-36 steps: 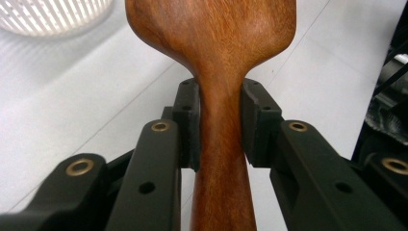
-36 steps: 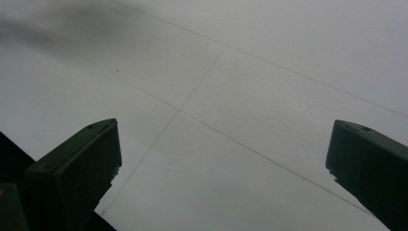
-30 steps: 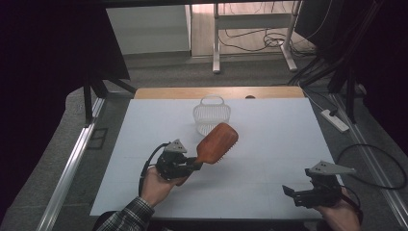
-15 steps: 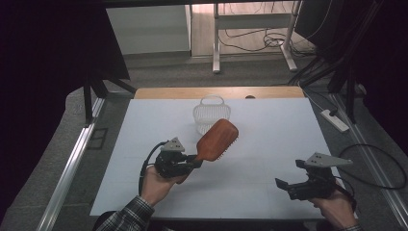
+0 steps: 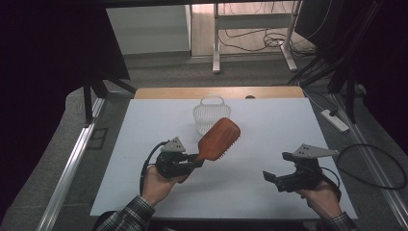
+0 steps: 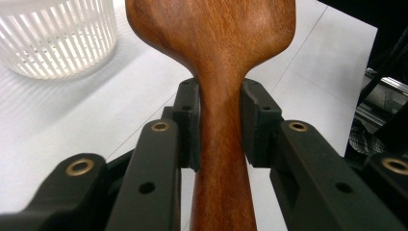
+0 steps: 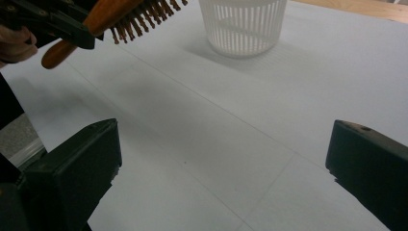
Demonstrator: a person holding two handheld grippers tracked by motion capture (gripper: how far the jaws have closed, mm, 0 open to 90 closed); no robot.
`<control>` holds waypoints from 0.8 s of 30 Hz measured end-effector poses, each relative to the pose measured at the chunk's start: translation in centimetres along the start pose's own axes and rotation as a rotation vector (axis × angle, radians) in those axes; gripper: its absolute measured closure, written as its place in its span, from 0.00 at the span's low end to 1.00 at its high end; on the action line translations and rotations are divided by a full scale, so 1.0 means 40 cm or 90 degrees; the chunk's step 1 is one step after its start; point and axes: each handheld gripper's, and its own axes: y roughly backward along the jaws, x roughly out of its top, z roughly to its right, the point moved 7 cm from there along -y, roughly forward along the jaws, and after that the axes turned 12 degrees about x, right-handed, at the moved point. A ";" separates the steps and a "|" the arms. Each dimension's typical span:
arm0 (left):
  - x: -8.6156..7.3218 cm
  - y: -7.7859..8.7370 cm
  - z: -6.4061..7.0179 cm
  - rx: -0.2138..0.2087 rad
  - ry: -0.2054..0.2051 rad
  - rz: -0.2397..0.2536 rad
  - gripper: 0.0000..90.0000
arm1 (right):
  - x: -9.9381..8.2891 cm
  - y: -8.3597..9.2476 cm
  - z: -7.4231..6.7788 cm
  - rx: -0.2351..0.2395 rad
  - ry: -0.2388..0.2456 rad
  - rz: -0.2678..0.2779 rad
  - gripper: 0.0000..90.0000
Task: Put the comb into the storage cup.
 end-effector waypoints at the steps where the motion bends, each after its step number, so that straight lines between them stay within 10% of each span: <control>1: 0.001 0.000 0.001 0.001 -0.001 0.002 0.79 | 0.003 -0.005 -0.002 0.004 -0.003 0.000 0.00; 24: 0.009 -0.006 0.014 -0.004 -0.007 0.014 0.79 | 0.091 -0.107 -0.039 0.066 -0.005 0.009 0.00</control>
